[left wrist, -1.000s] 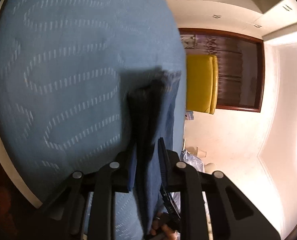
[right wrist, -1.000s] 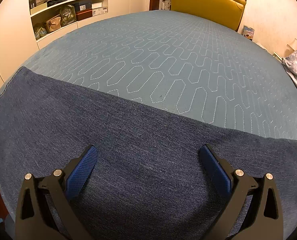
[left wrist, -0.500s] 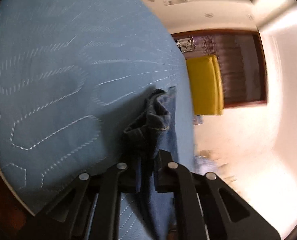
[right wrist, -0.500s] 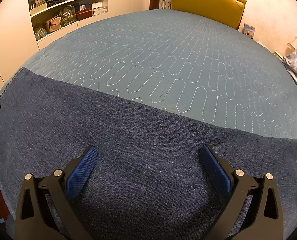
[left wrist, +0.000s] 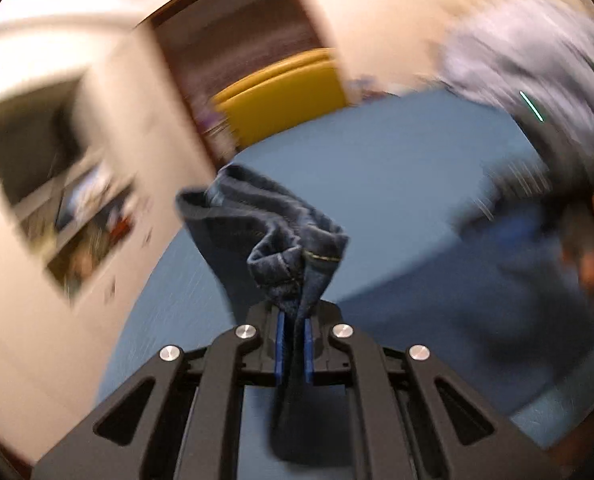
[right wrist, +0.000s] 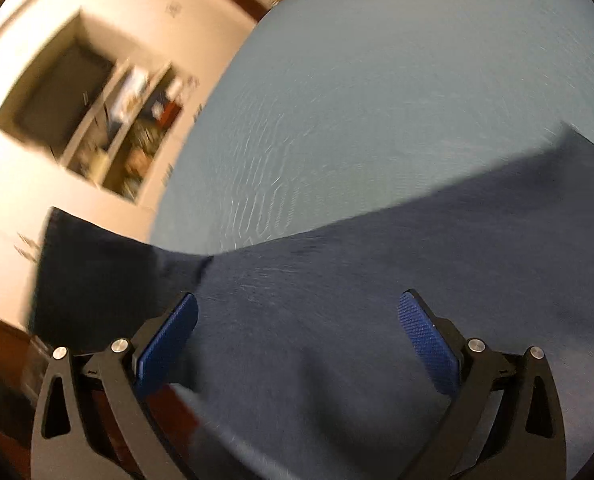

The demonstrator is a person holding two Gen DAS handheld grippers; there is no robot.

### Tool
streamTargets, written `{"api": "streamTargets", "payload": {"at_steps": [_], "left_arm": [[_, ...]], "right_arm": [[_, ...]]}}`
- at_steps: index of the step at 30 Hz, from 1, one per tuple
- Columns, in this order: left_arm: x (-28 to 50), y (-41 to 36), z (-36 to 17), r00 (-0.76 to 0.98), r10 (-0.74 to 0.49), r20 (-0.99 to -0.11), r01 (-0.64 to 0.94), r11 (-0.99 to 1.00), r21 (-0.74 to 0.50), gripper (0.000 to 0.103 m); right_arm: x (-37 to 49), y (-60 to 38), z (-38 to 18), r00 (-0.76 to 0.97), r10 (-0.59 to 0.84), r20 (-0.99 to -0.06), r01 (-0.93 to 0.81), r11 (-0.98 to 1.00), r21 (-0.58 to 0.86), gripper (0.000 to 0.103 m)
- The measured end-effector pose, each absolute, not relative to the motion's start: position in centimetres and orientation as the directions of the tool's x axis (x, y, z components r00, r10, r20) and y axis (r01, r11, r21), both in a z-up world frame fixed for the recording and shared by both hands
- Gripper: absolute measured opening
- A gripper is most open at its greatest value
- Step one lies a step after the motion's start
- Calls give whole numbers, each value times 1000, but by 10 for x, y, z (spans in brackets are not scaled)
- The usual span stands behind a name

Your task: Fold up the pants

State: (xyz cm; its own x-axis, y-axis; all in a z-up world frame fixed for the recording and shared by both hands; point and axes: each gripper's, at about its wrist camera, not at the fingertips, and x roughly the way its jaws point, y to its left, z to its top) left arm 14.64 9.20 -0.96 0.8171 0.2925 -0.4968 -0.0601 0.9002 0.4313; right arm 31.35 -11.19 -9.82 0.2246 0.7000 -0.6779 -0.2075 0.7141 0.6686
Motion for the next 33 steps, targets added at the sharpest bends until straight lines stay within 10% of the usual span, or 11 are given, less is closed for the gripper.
{"api": "streamTargets", "payload": {"at_steps": [6, 9, 11, 14, 18, 33], "left_arm": [[152, -31, -138, 779, 304, -548, 144, 764, 629, 15], [146, -39, -153, 810, 342, -477, 106, 715, 692, 56], [141, -39, -153, 829, 344, -441, 95, 691, 717, 61], [142, -37, -160, 827, 314, -465, 156, 668, 728, 60], [154, -48, -160, 802, 261, -538, 245, 677, 694, 21], [143, -2, -104, 846, 186, -499, 150, 815, 559, 18]], "right_arm": [[296, -190, -118, 239, 691, -682, -126, 719, 684, 98], [290, -204, -124, 221, 698, -681, -122, 713, 691, 98], [290, -208, -129, 205, 709, -674, -113, 702, 704, 98], [289, -201, -136, 161, 727, -667, -112, 685, 720, 98], [286, -175, -138, 73, 757, -650, -114, 653, 748, 98], [307, -103, -163, -114, 792, -600, -27, 601, 799, 96]]}}
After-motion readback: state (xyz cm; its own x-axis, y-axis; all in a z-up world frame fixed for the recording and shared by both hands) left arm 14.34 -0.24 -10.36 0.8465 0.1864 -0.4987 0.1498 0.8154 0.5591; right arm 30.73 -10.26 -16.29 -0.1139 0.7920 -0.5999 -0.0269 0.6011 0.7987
